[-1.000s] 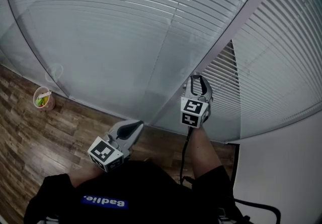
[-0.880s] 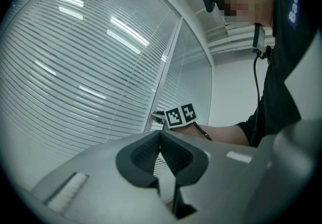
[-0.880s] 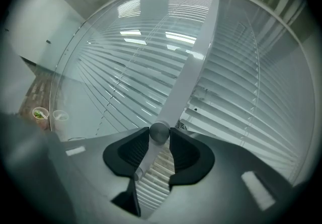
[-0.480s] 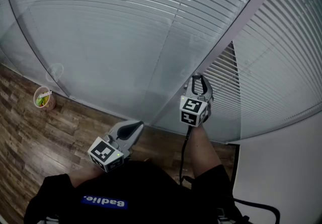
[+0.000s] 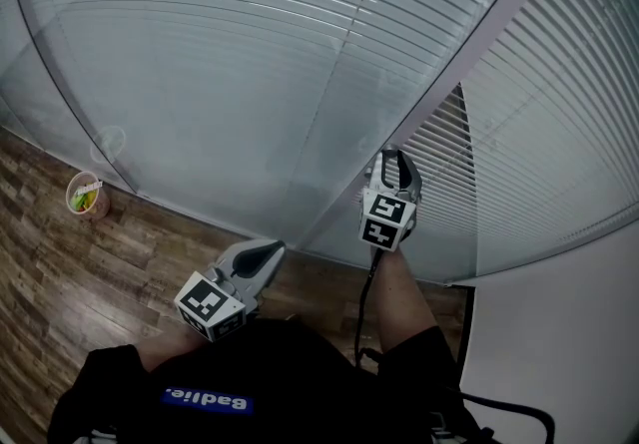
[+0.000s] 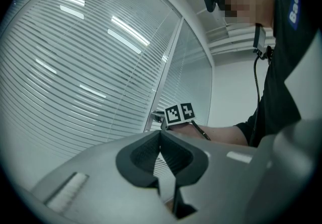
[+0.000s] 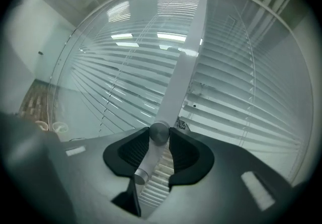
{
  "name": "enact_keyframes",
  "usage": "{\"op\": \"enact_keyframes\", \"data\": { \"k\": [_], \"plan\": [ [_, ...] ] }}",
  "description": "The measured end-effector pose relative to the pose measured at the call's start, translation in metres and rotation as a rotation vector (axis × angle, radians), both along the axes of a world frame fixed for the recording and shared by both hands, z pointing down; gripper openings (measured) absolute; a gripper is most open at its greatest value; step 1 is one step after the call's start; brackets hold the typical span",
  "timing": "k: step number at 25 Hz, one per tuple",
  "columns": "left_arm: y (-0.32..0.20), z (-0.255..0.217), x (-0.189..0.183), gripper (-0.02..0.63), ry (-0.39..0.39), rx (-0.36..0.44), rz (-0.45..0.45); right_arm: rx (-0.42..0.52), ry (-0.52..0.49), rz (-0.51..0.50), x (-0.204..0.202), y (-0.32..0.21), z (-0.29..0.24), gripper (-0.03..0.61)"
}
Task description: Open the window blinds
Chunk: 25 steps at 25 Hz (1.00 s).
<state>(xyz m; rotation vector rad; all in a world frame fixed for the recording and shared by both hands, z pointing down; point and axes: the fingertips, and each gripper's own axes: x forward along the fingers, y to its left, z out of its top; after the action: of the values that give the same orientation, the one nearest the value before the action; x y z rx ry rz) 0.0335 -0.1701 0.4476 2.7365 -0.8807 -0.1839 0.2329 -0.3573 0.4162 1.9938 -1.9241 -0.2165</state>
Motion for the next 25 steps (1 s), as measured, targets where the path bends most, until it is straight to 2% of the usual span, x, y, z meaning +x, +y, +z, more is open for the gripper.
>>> {"op": "enact_keyframes", "data": {
  "k": [14, 17, 21, 23, 25],
  "plan": [
    [0.0023, -0.0031, -0.0018, 0.000, 0.004, 0.003, 0.006, 0.005, -0.344, -0.017, 0.0045, 0.0000, -0.0029, 0.129],
    [0.0025, -0.0038, -0.0002, 0.000, 0.005, 0.005, 0.009, 0.001, -0.389, -0.022, 0.0058, -0.0005, -0.0022, 0.129],
    [0.0034, -0.0038, 0.0008, 0.000, 0.006, -0.001, 0.013, 0.002, -0.331, -0.034, 0.0056, 0.0000, -0.0027, 0.135],
    [0.0039, -0.0035, 0.0008, 0.000, 0.009, -0.003, 0.016, 0.017, -0.235, -0.034, 0.0041, 0.0012, -0.0069, 0.140],
    [0.0040, -0.0022, 0.0010, 0.000, 0.012, -0.006, 0.018, 0.024, -0.093, -0.031, 0.0007, 0.0021, -0.0091, 0.163]
  ]
}}
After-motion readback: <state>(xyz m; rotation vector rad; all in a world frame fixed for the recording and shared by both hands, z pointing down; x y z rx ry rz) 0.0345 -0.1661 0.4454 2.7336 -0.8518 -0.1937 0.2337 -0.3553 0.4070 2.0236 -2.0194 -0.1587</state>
